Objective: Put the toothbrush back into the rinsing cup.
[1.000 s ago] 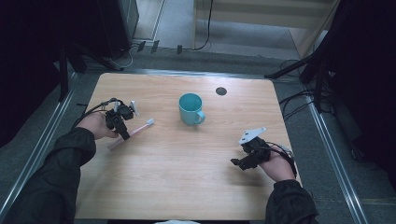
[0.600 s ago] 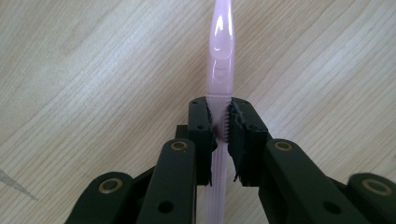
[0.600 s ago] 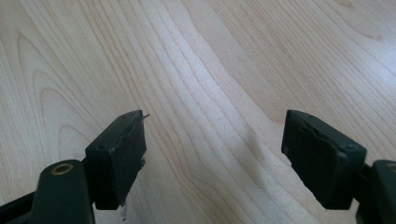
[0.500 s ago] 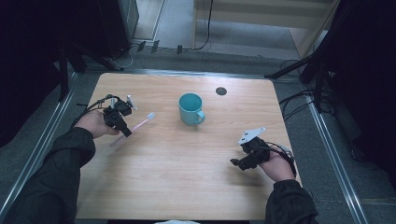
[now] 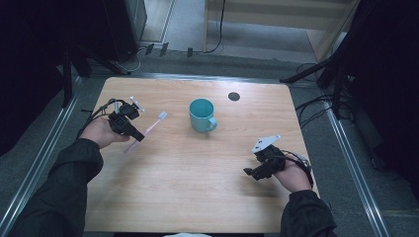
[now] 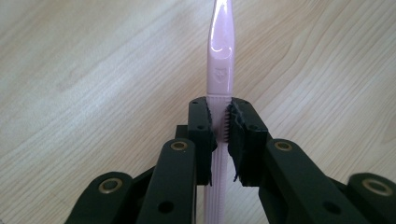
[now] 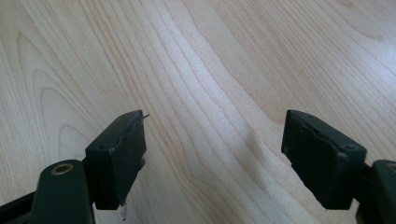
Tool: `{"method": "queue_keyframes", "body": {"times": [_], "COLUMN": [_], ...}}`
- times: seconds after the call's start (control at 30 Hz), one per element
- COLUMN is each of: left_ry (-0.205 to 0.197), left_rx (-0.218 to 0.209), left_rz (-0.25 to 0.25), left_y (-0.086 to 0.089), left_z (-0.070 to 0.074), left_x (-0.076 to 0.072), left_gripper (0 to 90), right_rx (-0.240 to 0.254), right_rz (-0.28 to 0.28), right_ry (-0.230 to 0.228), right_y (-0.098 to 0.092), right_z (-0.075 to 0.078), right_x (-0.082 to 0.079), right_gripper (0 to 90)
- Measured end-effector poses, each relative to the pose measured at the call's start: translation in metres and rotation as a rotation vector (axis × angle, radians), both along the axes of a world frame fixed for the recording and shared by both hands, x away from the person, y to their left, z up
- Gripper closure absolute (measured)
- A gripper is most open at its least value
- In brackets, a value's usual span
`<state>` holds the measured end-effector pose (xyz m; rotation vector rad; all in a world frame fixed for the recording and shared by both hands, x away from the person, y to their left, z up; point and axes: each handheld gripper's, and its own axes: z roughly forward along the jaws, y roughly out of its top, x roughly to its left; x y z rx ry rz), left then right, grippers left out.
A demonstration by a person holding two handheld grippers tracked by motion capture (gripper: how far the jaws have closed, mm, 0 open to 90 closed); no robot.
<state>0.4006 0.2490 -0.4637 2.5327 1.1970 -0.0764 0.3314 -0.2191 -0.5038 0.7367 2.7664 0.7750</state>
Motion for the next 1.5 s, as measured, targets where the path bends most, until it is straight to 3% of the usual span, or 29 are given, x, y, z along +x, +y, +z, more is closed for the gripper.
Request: {"method": "queue_keyframes", "body": {"times": [0.43, 0.87, 1.03, 1.27, 1.43, 1.5], "left_ry": [-0.142, -0.274, -0.31, -0.381, -0.444, -0.45], "left_rx": [-0.105, -0.249, -0.266, -0.367, -0.401, -0.451], "left_rz": [0.05, 0.121, 0.129, 0.183, 0.208, 0.221], "left_y": [-0.015, -0.014, -0.014, -0.013, -0.017, -0.017], "left_z": [0.017, 0.02, 0.018, 0.023, 0.028, 0.03], "left_x": [-0.015, -0.028, -0.031, -0.039, -0.043, -0.044], "left_gripper": [79.3, 79.3, 79.3, 79.3, 79.2, 79.3], "right_rx": [-0.003, -0.007, -0.013, -0.008, -0.009, -0.01], "right_rz": [0.001, 0.002, 0.008, 0.015, 0.014, 0.014], "right_ry": [0.003, 0.007, 0.011, 0.007, 0.006, 0.006], "right_y": [0.001, 0.001, 0.002, 0.003, 0.003, 0.004], "right_z": [-0.001, -0.001, -0.002, -0.001, -0.001, -0.001], "right_x": [0.0, -0.001, -0.001, -0.001, -0.001, -0.001], "right_gripper": [21.7, 21.7, 21.7, 21.7, 21.7, 21.7]}}
